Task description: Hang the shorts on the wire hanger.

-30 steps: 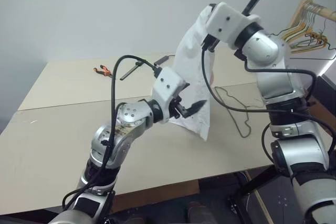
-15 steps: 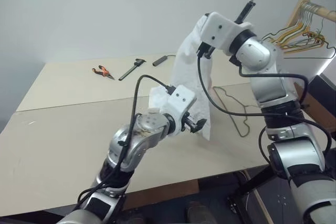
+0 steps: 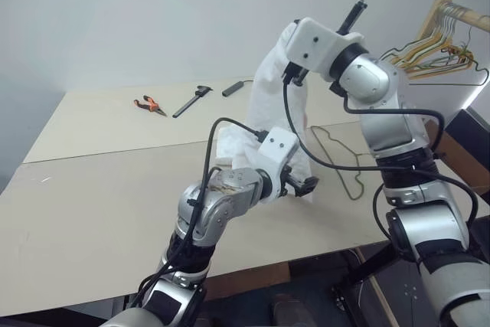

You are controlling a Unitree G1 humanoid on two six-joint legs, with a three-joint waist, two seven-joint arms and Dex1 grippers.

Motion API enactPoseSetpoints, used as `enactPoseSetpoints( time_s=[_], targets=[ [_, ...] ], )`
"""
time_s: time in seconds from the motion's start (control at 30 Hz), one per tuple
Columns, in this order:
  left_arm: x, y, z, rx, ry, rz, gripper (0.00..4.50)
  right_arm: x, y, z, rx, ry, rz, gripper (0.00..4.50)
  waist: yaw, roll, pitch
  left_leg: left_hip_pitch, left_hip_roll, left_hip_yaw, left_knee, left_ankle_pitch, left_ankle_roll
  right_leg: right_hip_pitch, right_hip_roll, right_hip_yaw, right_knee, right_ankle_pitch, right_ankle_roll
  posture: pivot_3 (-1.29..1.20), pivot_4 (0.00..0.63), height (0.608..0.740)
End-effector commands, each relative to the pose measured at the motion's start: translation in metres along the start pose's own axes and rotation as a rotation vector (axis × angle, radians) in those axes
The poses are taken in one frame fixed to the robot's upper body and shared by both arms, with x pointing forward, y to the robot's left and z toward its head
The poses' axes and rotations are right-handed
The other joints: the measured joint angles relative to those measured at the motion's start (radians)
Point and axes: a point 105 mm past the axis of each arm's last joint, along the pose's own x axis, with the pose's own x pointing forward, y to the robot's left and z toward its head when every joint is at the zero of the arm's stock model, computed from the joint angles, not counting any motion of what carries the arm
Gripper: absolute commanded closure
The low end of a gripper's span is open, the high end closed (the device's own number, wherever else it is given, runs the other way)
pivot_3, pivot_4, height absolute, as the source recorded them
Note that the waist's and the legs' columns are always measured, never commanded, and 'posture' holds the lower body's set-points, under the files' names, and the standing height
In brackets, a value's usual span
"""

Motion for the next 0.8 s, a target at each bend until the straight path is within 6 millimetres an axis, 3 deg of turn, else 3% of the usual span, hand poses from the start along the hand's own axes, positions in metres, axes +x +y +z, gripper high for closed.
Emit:
enactPoseSetpoints(
  time_s=[0.03,0.53,0.8],
  targets=[
    [0.007,0.003,-0.003,-0.017,0.019,0.023,0.08,0.0,-0.02,0.02,-0.026,-0.06,-0.057,4.5,0.001,0.0,0.0,0.0,0.0,0.0,0.0,0.0,0.0,0.0,0.0,0.0,0.0,0.0,0.0,-0.12,0.0,0.74],
    [0.025,0.008,-0.017,-0.081,0.043,0.039,0.08,-0.002,-0.021,0.026,-0.026,-0.085,-0.051,4.5,0.001,0.0,0.0,-0.001,0.0,0.0,-0.003,0.0,0.0,0.0,0.0,-0.001,-0.004,0.0,0.0,-0.13,0.0,0.74],
    [0.023,0.017,-0.019,-0.086,0.026,0.066,2.57,-0.004,-0.02,0.027,-0.024,-0.091,-0.047,4.5,0.001,0.0,0.0,-0.001,0.0,0.0,-0.006,0.0,0.0,0.0,-0.001,-0.001,-0.008,0.0,0.0,-0.12,0.0,0.74]
  ],
)
